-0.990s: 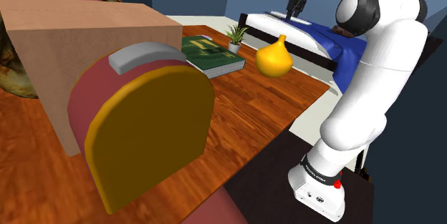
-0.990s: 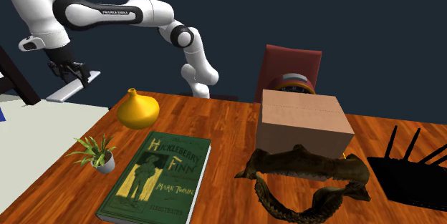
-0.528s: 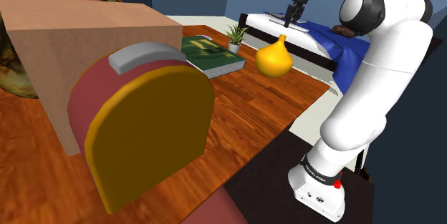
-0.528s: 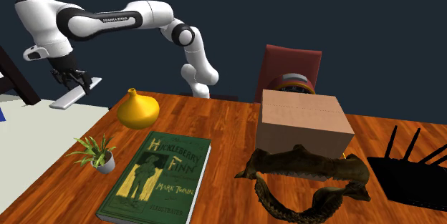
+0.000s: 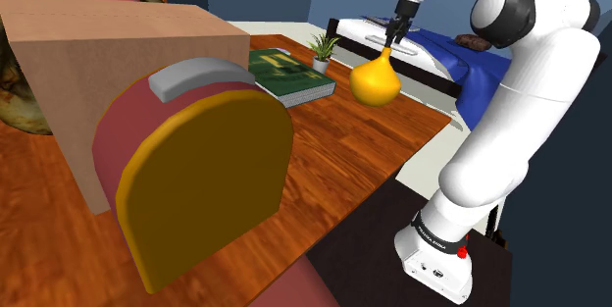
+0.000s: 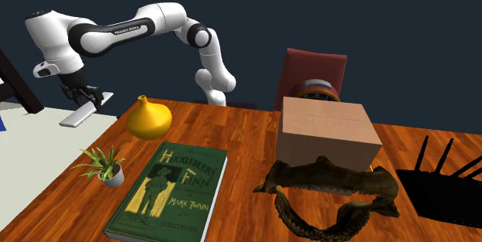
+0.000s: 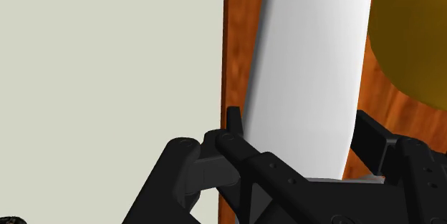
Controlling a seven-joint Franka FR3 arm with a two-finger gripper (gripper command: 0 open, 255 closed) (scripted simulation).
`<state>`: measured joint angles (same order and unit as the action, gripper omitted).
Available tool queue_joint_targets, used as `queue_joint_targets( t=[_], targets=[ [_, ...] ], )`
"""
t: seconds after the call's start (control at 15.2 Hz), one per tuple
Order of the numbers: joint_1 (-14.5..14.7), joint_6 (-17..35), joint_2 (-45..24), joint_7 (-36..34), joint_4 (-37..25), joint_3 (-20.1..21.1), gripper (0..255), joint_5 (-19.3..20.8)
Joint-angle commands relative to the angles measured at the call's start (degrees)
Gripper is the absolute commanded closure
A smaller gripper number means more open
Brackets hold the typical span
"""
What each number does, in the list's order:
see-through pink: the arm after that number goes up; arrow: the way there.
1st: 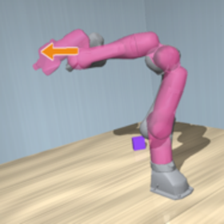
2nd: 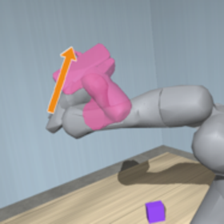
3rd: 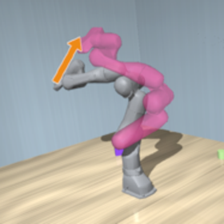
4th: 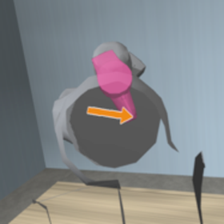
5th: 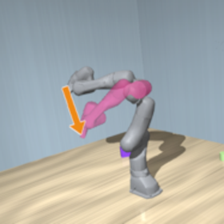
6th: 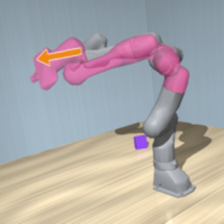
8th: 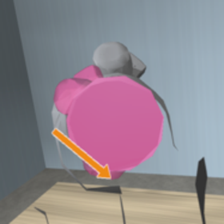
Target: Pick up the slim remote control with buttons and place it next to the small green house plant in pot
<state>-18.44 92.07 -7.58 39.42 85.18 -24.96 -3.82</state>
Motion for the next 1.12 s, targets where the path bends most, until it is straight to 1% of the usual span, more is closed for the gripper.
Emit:
queue_joint_targets(
  t=[0.0,1.06],
  targets=[
    [0.2,1.9,0.5,-0.1,2.4,0.1,255,0.2],
    [0.6,14.4,1.1,0.0,15.4,0.3,255,0.4]
  ],
)
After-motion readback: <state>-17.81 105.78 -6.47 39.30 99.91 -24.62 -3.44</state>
